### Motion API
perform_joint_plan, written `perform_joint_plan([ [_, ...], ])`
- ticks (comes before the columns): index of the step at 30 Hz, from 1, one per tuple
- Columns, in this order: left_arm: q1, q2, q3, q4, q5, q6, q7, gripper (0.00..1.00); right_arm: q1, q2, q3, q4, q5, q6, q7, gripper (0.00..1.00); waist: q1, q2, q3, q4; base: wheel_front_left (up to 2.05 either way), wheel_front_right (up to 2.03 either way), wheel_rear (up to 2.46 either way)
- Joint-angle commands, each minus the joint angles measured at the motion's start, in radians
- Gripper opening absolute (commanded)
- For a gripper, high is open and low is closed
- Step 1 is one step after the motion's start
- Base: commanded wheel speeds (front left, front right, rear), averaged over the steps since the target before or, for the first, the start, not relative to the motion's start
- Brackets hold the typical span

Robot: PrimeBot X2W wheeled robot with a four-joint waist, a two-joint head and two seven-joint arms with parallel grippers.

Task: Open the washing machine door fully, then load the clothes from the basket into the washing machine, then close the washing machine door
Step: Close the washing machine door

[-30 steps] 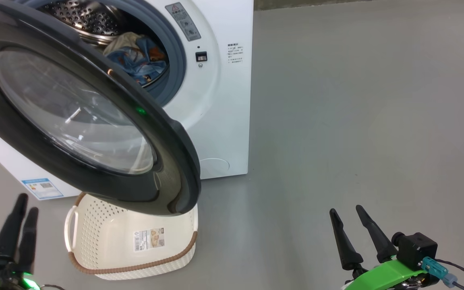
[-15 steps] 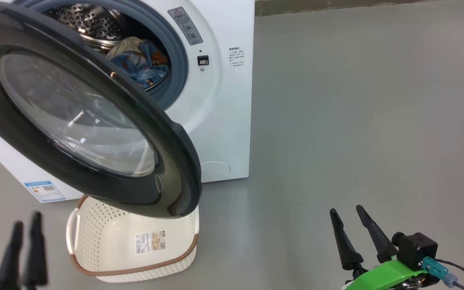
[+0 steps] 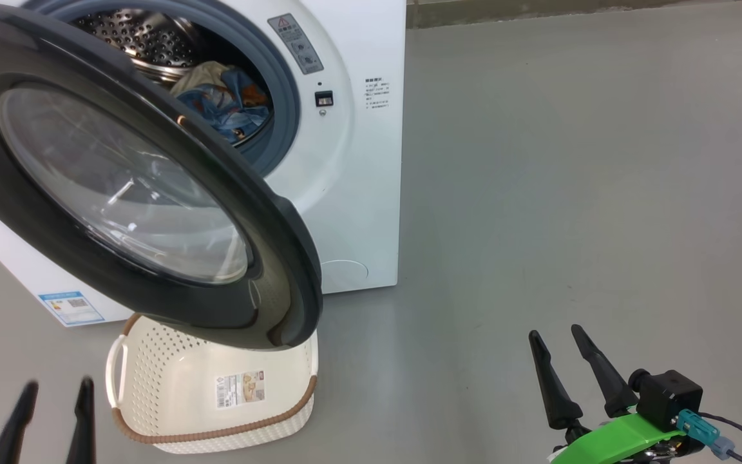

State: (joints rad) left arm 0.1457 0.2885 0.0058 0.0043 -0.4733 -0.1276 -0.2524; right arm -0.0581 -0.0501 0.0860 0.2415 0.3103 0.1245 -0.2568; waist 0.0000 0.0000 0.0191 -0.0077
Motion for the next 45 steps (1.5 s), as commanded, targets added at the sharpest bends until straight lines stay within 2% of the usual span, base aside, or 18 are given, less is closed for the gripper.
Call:
perform_joint_plan([
  [1, -0.008, 0.009, 0.053, -0.004, 0.041, -0.003, -0.009, 1.0, -0.007, 0.0, 0.022, -0.028, -0.007, 0.006, -0.005, 1.0, 0.0, 0.0, 0.0, 0.0, 0.0, 0.0, 0.0],
  [7, 0.013, -0.065, 0.115, 0.053, 0.193, -0.003, -0.009, 1.0, -0.005, 0.0, 0.021, -0.031, -0.01, 0.006, -0.005, 1.0, 0.0, 0.0, -0.004, -0.002, 0.0, 0.0, 0.0],
  [12, 0.01, -0.116, 0.162, 0.082, 0.265, 0.003, -0.009, 1.0, -0.003, 0.0, 0.02, -0.029, -0.014, 0.006, -0.005, 1.0, 0.0, 0.0, -0.01, -0.002, 0.0, 0.0, 0.0],
  [20, -0.004, -0.156, 0.219, 0.118, 0.315, 0.006, -0.009, 1.0, -0.001, 0.0, 0.017, -0.027, -0.019, 0.006, -0.005, 1.0, 0.0, 0.0, -0.016, -0.001, 0.0, 0.0, 0.0],
  [32, -0.011, -0.168, 0.218, 0.123, 0.318, -0.002, -0.009, 1.0, 0.0, 0.0, 0.015, -0.021, -0.019, 0.006, -0.005, 1.0, 0.0, 0.0, -0.014, 0.009, 0.0, 0.0, 0.0],
  [33, -0.012, -0.168, 0.217, 0.123, 0.316, -0.002, -0.009, 1.0, 0.0, 0.0, 0.015, -0.017, -0.019, 0.006, -0.005, 0.76, 0.0, 0.0, -0.014, 0.01, 0.0, 0.0, 0.0],
  [34, -0.012, -0.169, 0.217, 0.123, 0.314, -0.002, -0.009, 1.0, 0.001, 0.0, 0.014, -0.014, -0.015, 0.006, -0.005, 0.0, 0.0, 0.0, -0.014, 0.011, 0.0, 0.0, 0.0],
  [39, -0.01, -0.164, 0.205, 0.118, 0.293, -0.003, -0.009, 1.0, -0.004, 0.0, -0.014, -0.067, 0.015, 0.006, -0.005, 0.0, 0.0, 0.0, -0.012, 0.013, 0.0, 0.0, 0.0],
  [45, -0.007, -0.157, 0.197, 0.106, 0.265, -0.003, -0.009, 1.0, -0.023, 0.0, -0.036, -0.332, 0.108, 0.006, -0.005, 0.0, 0.0, 0.0, -0.006, 0.02, 0.0, 0.0, 0.0],
])
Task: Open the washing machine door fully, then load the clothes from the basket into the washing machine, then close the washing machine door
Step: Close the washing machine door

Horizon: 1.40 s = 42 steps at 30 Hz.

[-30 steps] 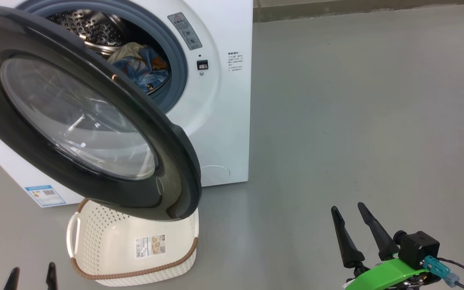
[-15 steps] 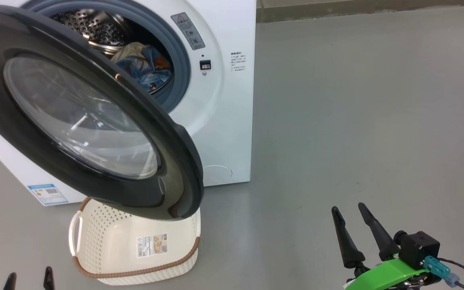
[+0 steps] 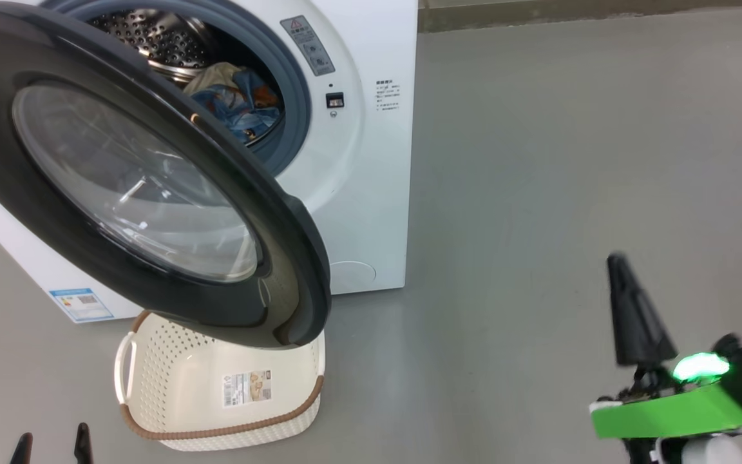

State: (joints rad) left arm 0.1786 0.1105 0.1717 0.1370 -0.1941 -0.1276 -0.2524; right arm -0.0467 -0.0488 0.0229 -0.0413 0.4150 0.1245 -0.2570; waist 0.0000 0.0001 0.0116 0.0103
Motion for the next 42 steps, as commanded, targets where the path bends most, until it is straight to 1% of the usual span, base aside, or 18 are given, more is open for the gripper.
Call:
perform_joint_plan([
  [1, -0.04, 0.021, 0.031, -0.026, -0.014, -0.003, -0.009, 1.0, -0.034, -0.001, 0.027, -0.049, 0.004, 0.006, -0.005, 0.0, 0.0, -0.0001, 0.001, 0.002, 0.0, 0.0, 0.0],
  [5, -0.04, 0.025, 0.014, -0.028, -0.028, -0.003, -0.009, 1.0, -0.045, -0.001, 0.069, -0.196, -0.003, 0.006, -0.005, 0.0, 0.0, -0.0001, 0.005, 0.014, 0.0, 0.0, 0.0],
  [7, -0.04, 0.023, 0.004, -0.029, -0.032, -0.003, -0.009, 1.0, -0.053, -0.001, 0.111, -0.252, -0.027, 0.006, -0.005, 0.0, 0.0, -0.0001, 0.008, 0.027, 0.0, 0.0, 0.0],
  [10, -0.037, 0.023, -0.016, -0.028, -0.039, -0.003, -0.009, 1.0, -0.075, -0.001, 0.223, -0.31, -0.088, 0.006, -0.005, 0.0, 0.0, -0.0001, 0.01, 0.049, 0.0, 0.0, 0.0],
  [12, -0.037, 0.027, -0.026, -0.023, -0.047, -0.003, -0.009, 1.0, -0.094, -0.001, 0.311, -0.321, -0.127, 0.006, -0.005, 0.0, 0.0, -0.0001, 0.011, 0.066, 0.0, 0.0, 0.0],
  [14, -0.041, 0.034, -0.033, -0.013, -0.057, -0.003, -0.009, 1.0, -0.112, -0.001, 0.386, -0.31, -0.154, 0.006, -0.005, 0.0, 0.0, -0.0001, 0.013, 0.084, 0.0, 0.0, 0.0],
  [15, -0.045, 0.038, -0.041, -0.008, -0.063, -0.003, -0.009, 1.0, -0.128, -0.001, 0.451, -0.274, -0.174, 0.006, -0.005, 0.0, 0.0, -0.0001, 0.015, 0.102, 0.0, 0.0, 0.0],
  [16, -0.046, 0.039, -0.045, -0.007, -0.066, -0.003, -0.009, 1.0, -0.135, -0.002, 0.481, -0.25, -0.176, 0.006, -0.005, 0.0, 0.0, -0.0001, 0.016, 0.112, 0.0, 0.0, 0.0],
  [19, -0.051, 0.044, -0.058, -0.005, -0.074, -0.003, -0.009, 1.0, -0.157, -0.014, 0.553, -0.174, -0.165, 0.006, -0.005, 0.0, 0.0, -0.0001, 0.022, 0.141, 0.0, 0.0, 0.0],
  [23, -0.064, 0.048, -0.074, -0.001, -0.083, -0.003, -0.009, 1.0, -0.182, -0.026, 0.613, -0.058, -0.132, 0.006, -0.005, 0.0, 0.0, -0.0001, 0.035, 0.18, 0.0, 0.0, 0.0],
  [26, -0.076, 0.051, -0.09, -0.002, -0.09, -0.003, -0.009, 1.0, -0.197, -0.027, 0.636, 0.046, -0.104, 0.006, -0.005, 0.0, 0.0, -0.0001, 0.05, 0.209, 0.0, 0.0, 0.0],
  [27, -0.086, 0.054, -0.099, -0.004, -0.098, -0.003, -0.009, 1.0, -0.21, -0.024, 0.635, 0.124, -0.1, 0.006, -0.005, 0.0, 0.0, -0.0001, 0.066, 0.227, 0.0, 0.0, 0.0],
  [30, -0.103, 0.058, -0.112, -0.005, -0.115, -0.003, -0.009, 1.0, -0.236, -0.014, 0.615, 0.209, -0.107, 0.006, -0.005, 0.0, 0.0, -0.0001, 0.093, 0.252, 0.0, 0.0, 0.0],
  [35, -0.138, 0.069, -0.14, 0.0, -0.146, -0.003, -0.009, 1.0, -0.281, -0.003, 0.558, 0.298, -0.137, 0.006, -0.005, 0.0, 0.0, -0.0001, 0.14, 0.289, 0.0, 0.0, 0.0],
  [42, -0.182, 0.083, -0.177, 0.013, -0.186, -0.003, -0.009, 1.0, -0.346, -0.002, 0.485, 0.345, -0.055, 0.006, -0.005, 0.0, 0.0, -0.0001, 0.188, 0.321, 0.0, 0.0, 0.0],
])
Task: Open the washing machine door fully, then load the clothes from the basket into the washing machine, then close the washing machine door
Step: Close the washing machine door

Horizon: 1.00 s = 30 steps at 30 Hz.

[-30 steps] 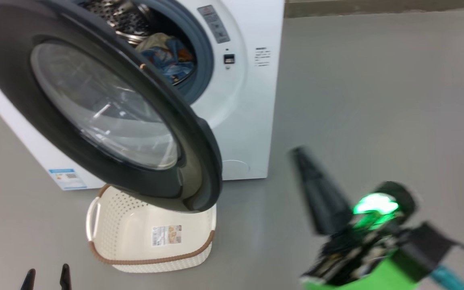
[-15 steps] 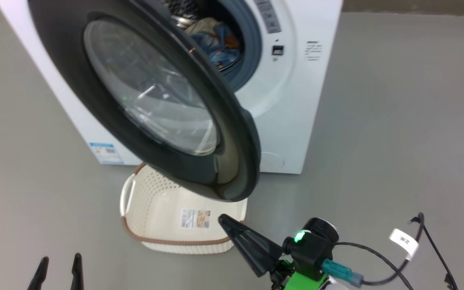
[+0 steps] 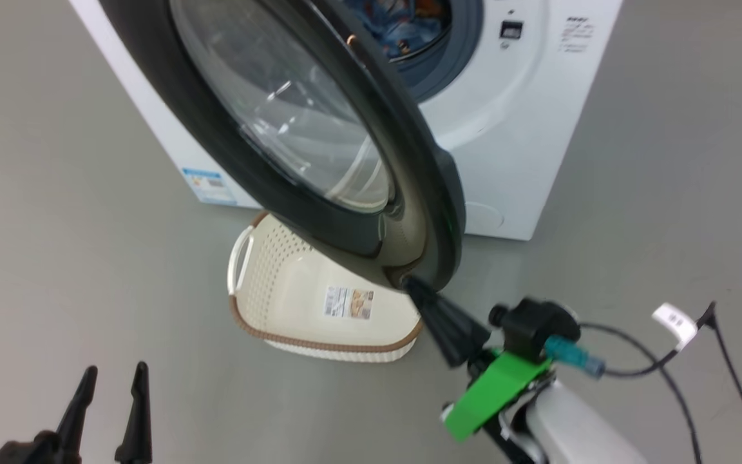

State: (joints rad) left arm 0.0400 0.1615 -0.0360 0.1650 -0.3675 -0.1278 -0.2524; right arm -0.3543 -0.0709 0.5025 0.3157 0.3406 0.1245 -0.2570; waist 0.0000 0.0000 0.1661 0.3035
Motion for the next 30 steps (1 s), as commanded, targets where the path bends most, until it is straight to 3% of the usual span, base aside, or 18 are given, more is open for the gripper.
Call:
perform_joint_plan([
  [1, -0.044, 0.032, 0.03, -0.015, -0.013, -0.003, -0.009, 1.0, -0.038, 0.02, 0.006, -0.012, 0.019, 0.006, -0.005, 0.0, 0.0, 0.0, 0.034, 0.028, 0.0, 0.0, 0.0],
  [17, -0.124, 0.075, -0.041, -0.009, -0.09, -0.003, -0.009, 1.0, -0.243, 0.021, -0.196, 0.043, 0.074, 0.006, -0.005, 0.0, 0.0, 0.0, 0.131, 0.026, 0.0, 0.0, 0.0],
  [30, -0.216, 0.114, -0.109, -0.02, -0.172, -0.003, -0.009, 1.0, -0.537, 0.021, -0.252, 0.168, 0.064, 0.006, -0.005, 0.0, 0.0, 0.0, 0.29, 0.051, 0.0, 0.0, 0.0],
])
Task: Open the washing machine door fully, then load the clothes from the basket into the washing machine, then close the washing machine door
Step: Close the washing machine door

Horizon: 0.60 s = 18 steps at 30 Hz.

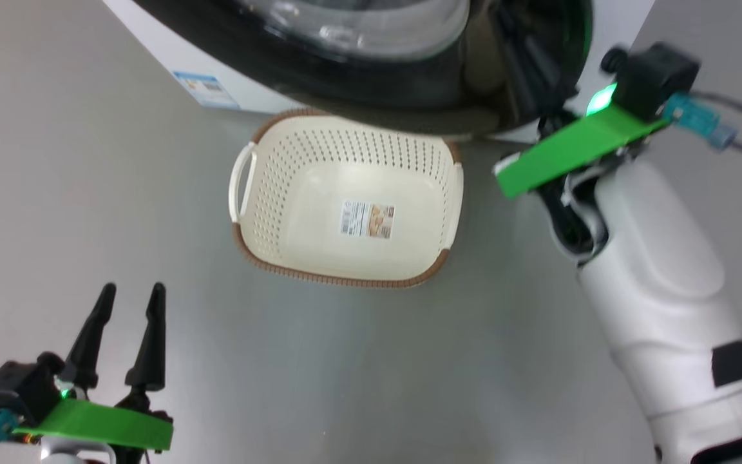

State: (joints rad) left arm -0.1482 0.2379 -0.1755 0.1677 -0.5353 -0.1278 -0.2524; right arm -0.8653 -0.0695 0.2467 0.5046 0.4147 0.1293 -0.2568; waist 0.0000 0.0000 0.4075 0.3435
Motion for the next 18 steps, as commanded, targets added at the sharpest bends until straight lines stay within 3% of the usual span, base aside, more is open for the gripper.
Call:
perform_joint_plan([
  [1, -0.035, 0.04, 0.024, -0.024, -0.01, -0.003, -0.009, 1.0, -0.046, 0.019, -0.002, -0.015, -0.017, 0.001, -0.005, 0.0, 0.0, 0.0, 0.062, 0.013, 0.0, 0.0, 0.0],
  [18, -0.125, 0.056, -0.05, -0.076, -0.06, -0.003, -0.009, 1.0, -0.266, 0.019, -0.13, -0.026, -0.068, 0.001, -0.005, 0.0, 0.0, 0.0, 0.195, 0.014, 0.0, 0.0, 0.0],
])
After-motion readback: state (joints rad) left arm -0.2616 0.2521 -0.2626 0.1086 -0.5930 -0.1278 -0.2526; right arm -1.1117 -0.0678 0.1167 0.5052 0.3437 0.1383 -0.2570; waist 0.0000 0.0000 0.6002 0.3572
